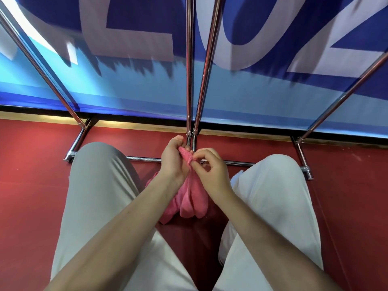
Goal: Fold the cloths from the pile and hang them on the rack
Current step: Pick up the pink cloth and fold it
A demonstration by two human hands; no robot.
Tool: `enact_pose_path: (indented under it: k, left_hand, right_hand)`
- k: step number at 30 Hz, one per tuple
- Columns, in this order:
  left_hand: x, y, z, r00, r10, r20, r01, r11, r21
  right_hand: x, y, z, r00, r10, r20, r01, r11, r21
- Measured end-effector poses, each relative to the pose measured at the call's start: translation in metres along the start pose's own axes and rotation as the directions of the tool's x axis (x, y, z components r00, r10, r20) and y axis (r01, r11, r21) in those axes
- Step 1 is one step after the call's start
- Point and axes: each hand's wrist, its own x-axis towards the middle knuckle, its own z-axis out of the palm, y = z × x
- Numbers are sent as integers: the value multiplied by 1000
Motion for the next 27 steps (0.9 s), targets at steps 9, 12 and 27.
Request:
enact_pose_path:
  k: [9, 12, 27]
  left_hand:
    - [2, 0, -4, 1000, -8, 20, 6, 993, 116]
    - [6, 0, -7, 1000, -21, 0, 21, 992, 128]
    - [-15, 5, -29, 962, -24, 272, -171, 723, 670]
  right_hand:
    - [-2, -2, 6, 989, 150, 16, -151, 981, 121]
    - [-4, -1, 8, 995, 99, -10, -98, 992, 84]
    - [-10, -6, -20, 978, 208, -22, -197, 954, 227]
